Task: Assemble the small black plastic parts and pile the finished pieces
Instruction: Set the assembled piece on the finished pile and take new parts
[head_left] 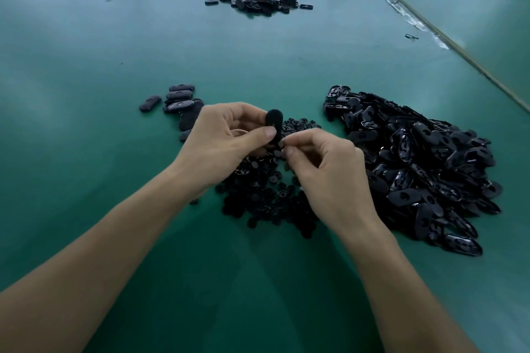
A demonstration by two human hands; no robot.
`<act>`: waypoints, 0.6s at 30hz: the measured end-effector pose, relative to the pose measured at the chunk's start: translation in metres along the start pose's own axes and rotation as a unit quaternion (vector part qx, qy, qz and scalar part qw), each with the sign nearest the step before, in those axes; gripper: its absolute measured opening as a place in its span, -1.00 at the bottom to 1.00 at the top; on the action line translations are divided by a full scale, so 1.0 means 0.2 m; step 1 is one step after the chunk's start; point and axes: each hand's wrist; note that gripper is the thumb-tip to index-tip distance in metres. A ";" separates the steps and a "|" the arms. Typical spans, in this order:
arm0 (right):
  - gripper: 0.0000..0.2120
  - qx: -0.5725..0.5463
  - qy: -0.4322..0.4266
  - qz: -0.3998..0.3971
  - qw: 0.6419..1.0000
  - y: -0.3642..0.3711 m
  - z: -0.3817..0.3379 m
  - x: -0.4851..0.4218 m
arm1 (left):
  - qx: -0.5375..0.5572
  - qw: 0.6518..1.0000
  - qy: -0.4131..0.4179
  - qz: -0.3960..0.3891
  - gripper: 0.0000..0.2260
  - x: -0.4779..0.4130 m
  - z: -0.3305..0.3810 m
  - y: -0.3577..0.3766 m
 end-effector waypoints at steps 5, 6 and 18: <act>-0.87 0.238 -0.050 -0.075 0.967 0.00 0.01 0.02 | 0.024 0.999 0.008 0.043 -0.88 -0.01 0.01 0.00; -0.85 0.253 -0.051 -0.091 0.962 -0.01 0.01 0.02 | 0.018 0.999 0.012 0.045 -0.86 -0.01 0.01 -0.01; -0.86 0.250 -0.047 -0.116 0.960 0.03 -0.03 0.02 | -0.036 0.994 0.062 0.078 -0.83 -0.02 -0.01 -0.03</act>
Point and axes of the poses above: each hand's wrist, its own x-axis away from the middle knuckle, its own y-axis out of the palm, z = x × y, and after that the axes turned 7 degrees about x, right-handed
